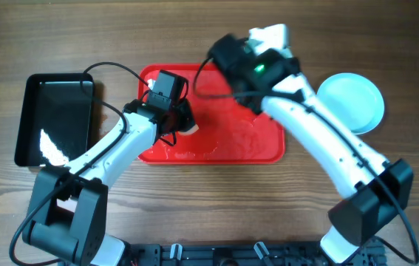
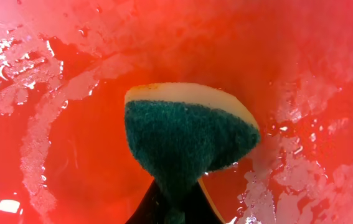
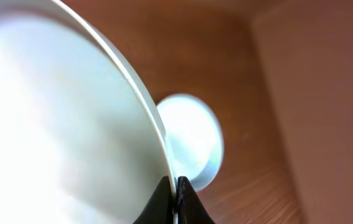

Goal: Clean dirty plates on tray and stack at the side
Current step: 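Carry the plate right and lower it onto the plate stack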

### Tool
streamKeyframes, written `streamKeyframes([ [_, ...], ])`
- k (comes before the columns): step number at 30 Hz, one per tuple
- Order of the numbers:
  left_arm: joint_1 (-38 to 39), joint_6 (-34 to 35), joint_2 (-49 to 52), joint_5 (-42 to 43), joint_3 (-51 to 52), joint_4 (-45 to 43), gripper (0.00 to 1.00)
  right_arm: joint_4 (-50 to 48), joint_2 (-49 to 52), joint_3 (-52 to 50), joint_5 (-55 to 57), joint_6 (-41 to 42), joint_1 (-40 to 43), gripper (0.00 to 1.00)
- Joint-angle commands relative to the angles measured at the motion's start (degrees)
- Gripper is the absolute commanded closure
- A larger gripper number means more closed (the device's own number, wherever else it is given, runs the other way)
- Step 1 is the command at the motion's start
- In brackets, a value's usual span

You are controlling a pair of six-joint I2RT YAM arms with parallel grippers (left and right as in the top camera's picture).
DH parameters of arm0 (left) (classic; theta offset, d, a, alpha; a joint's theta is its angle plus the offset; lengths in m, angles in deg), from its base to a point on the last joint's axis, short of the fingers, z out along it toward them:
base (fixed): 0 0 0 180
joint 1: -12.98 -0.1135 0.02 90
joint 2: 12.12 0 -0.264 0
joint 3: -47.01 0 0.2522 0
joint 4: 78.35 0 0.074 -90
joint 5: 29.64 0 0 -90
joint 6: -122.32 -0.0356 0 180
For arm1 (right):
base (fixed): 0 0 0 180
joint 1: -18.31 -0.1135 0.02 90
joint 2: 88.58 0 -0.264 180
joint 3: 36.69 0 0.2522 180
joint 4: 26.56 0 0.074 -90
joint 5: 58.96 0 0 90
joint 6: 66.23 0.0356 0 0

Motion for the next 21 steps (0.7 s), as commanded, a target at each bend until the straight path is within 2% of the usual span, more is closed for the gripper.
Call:
streamKeyframes([
  [1,0.0,-0.5,0.4,-2.8,0.1,0.0,0.96,-1.0,-3.9,1.2,-14.7,4.7,3.8,0.96],
  [2,0.0,-0.5,0.4,-2.9,0.1,0.0,0.96,-2.3,-3.9,1.2,-15.8,3.3,4.2,0.96],
  [4,0.0,-0.5,0.4,-2.8,0.1,-0.3,0.96,-4.6,-3.5,1.2,-15.9,-7.4,4.4,0.96],
  [5,0.0,-0.5,0.4,-2.8,0.1,-0.2,0.96,-3.6,-3.6,1.2,-15.5,-8.7,4.4,0.96],
  [8,0.0,-0.5,0.4,-2.8,0.3,-0.3,0.96,-1.0,-3.9,1.2,-11.6,-1.1,5.1,0.96],
  [12,0.1,-0.5,0.4,-2.8,0.7,-0.4,0.96,-1.2,-4.3,1.2,-15.5,-0.7,9.4,0.96],
  [21,0.0,-0.5,0.4,-2.9,0.9,-0.5,0.96,-0.5,-4.9,1.2,-41.5,-0.7,33.9,0.96],
])
